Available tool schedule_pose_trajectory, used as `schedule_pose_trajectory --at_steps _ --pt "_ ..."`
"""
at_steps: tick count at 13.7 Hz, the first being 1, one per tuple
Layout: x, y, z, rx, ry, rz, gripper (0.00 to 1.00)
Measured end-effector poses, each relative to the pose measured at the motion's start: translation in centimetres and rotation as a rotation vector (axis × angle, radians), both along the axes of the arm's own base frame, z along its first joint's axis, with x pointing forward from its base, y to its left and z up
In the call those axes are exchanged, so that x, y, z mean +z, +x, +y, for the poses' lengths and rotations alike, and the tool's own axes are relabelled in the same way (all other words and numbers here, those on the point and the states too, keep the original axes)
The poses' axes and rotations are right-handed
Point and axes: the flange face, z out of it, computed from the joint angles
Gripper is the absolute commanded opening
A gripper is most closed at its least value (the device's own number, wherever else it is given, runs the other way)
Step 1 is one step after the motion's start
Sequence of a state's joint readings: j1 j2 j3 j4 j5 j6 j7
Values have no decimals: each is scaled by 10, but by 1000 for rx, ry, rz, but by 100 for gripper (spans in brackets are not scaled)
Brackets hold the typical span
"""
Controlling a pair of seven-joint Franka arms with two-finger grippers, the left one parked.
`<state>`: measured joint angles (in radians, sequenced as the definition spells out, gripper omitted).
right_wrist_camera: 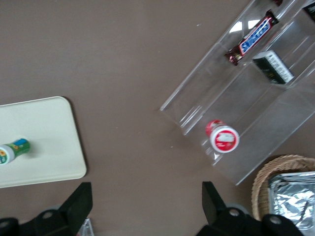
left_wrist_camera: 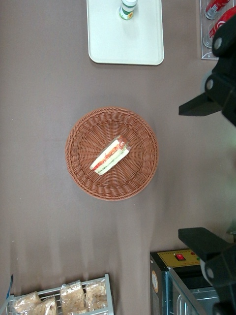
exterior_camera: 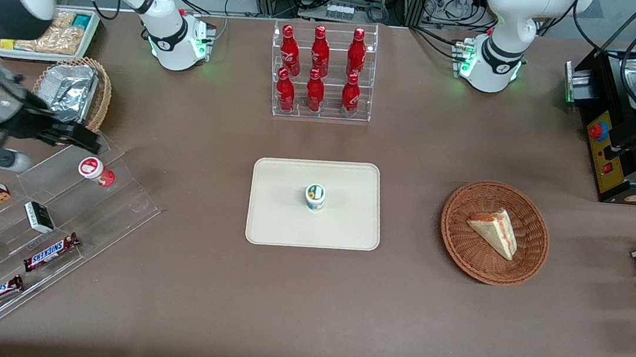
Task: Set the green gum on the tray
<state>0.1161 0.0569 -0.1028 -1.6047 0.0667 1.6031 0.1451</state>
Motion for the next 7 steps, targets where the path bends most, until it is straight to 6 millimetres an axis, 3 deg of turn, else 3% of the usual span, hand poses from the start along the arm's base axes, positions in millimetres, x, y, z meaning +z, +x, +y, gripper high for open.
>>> schedule_pose_trajectory --at_steps 2,7 --pt "2 -1 -31 27 2 -6 99" --pt "5 -4 -70 73 7 -17 99"
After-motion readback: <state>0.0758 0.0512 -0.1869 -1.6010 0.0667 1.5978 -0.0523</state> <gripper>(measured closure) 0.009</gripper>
